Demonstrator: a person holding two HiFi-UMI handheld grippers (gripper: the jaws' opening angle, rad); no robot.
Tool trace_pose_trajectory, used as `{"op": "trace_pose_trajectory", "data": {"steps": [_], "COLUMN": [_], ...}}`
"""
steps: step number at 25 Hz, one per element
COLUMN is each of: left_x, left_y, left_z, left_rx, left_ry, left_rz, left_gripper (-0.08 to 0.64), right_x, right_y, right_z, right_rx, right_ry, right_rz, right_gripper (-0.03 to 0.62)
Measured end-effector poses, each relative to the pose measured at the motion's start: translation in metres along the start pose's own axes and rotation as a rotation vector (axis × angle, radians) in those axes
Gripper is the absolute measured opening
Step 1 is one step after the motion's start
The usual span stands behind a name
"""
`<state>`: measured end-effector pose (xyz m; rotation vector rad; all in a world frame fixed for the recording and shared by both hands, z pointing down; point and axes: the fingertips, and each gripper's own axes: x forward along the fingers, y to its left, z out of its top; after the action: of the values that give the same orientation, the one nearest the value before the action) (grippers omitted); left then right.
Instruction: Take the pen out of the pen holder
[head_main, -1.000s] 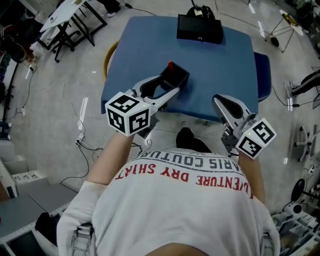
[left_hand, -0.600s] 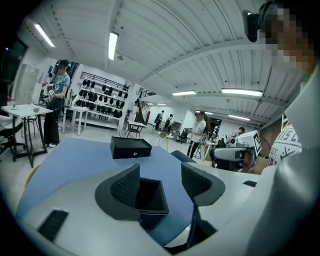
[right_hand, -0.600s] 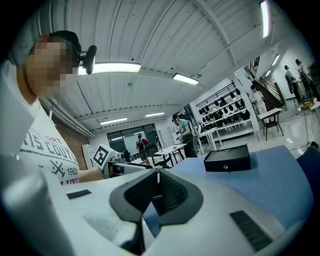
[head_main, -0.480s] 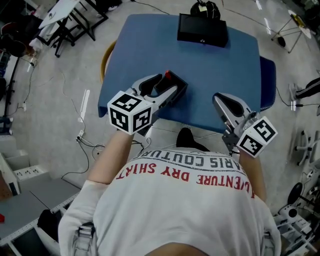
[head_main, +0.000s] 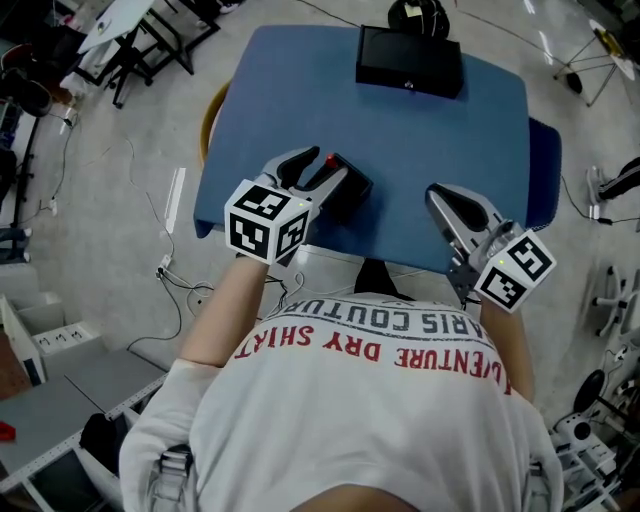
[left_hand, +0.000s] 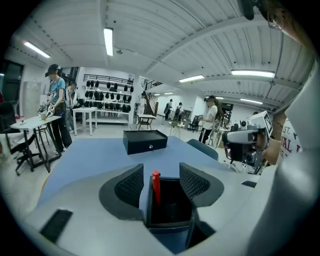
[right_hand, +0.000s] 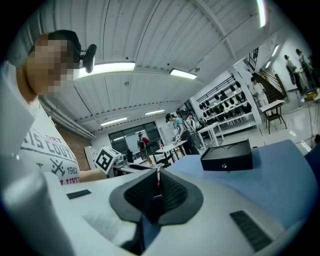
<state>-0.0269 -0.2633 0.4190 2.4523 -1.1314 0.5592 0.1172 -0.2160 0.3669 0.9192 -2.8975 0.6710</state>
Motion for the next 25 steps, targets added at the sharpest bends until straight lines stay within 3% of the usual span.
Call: {"op": "trace_pose_trajectory", "data": {"steps": [9, 12, 25], "left_x": [0.021, 0.027, 0.031], "left_y": [0.009, 0.010, 0.018], "left_z": [-0.002, -0.003, -0.009], "left_rx": [0.064, 0.066, 0.049], "left_ry": [0.070, 0.087, 0.115], "left_rz": [-0.004, -0.006, -0.003], "left_gripper": [0.176, 0.135, 0.072], "right_x": [0.014, 0.017, 0.023], "right_y": [-0.020, -0.025, -0.031], "right_z": [0.007, 0.006, 0.009], "right_rx": [0.013, 0.019, 0.020], "right_ry": [0.010, 0.014, 0.008], "right_rz": [0.024, 0.028, 0.027], "right_gripper": [0.026, 0.026, 0.026]}}
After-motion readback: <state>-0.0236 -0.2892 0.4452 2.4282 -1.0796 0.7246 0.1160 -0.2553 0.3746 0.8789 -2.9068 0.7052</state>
